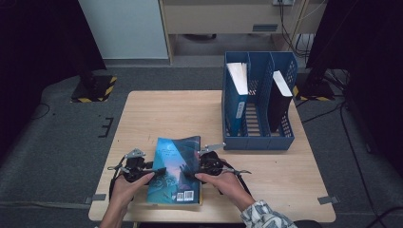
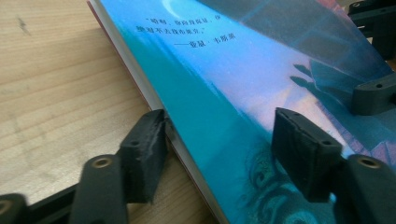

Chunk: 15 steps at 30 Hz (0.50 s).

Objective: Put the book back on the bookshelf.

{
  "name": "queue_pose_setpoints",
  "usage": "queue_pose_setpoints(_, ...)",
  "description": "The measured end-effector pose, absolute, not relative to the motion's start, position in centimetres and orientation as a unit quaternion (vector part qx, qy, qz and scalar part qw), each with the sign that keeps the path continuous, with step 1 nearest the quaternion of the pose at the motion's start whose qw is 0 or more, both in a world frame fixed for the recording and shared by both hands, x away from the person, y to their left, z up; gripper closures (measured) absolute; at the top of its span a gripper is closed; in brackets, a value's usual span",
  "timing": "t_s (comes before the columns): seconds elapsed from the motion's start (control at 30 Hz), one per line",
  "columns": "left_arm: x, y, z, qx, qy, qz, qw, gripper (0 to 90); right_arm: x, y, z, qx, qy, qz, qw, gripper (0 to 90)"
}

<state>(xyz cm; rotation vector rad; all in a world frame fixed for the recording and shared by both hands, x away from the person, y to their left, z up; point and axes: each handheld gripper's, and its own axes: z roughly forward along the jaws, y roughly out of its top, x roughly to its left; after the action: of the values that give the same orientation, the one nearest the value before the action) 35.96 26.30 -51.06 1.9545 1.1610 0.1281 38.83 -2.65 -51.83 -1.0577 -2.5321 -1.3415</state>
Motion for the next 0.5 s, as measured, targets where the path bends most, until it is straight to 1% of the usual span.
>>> queue_pose_setpoints(0.1, 35.86, 25.98, -50.66, 0.783, 0.461, 0.064, 0.412, 41.7, 38.91, -2.7, -51.79, -0.352, -0.826, -0.438, 0.045, 27.8)
queue_pose_setpoints(0.23, 35.83, 25.88, -50.49, 0.782, 0.463, 0.067, 0.412, 45.0, 39.02, -2.66, -51.75, -0.356, -0.825, -0.437, 0.045, 29.1)
queue_pose_setpoints(0.3, 35.79, 25.91, -50.33, 0.781, 0.463, 0.069, 0.414, 48.2, 39.04, -2.59, -51.71, -0.358, -0.825, -0.436, 0.044, 29.5)
queue_pose_setpoints(0.5, 35.78, 25.89, -50.0, 0.783, 0.46, 0.073, 0.412, 52.4, 39.35, -2.54, -51.61, -0.361, -0.824, -0.434, 0.053, 32.9)
